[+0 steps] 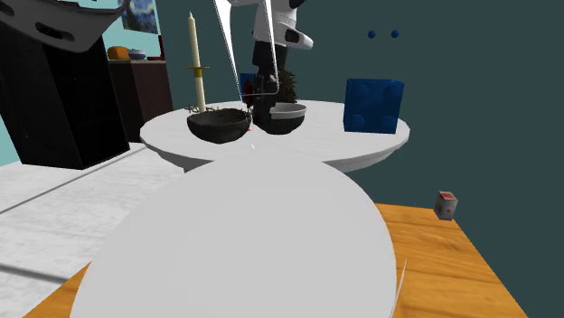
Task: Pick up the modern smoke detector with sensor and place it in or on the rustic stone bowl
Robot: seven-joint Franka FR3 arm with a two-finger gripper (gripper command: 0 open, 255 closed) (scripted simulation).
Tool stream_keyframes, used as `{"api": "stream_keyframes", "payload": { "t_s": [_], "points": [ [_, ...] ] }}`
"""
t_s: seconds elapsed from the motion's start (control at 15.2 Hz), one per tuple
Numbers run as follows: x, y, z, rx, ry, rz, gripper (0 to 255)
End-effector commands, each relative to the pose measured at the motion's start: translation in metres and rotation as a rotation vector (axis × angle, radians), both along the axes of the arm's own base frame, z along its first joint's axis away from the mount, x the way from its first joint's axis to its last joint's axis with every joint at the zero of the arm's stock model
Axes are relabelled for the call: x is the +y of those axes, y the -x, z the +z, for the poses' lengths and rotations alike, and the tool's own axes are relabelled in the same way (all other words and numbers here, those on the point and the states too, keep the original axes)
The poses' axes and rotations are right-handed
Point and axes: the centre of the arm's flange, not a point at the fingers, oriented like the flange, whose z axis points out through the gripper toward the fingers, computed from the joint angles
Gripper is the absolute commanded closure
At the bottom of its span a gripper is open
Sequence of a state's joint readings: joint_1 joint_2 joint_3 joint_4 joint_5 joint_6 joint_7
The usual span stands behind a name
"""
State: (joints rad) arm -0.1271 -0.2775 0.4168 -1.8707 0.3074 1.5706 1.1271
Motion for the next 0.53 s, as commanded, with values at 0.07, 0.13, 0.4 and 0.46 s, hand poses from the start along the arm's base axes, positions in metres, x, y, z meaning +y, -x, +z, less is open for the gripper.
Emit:
{"api": "stream_keyframes", "payload": {
  "t_s": [0.07,0.13,0.4,0.46],
  "points": [
    [0.0,0.0,0.015,0.0,0.0,0.0,255],
    [0.0,0.0,0.021,0.0,0.0,0.0,255],
    [0.0,0.0,0.042,0.0,0.0,0.0,255],
    [0.0,0.0,0.047,0.0,0.0,0.0,255]
  ]
}}
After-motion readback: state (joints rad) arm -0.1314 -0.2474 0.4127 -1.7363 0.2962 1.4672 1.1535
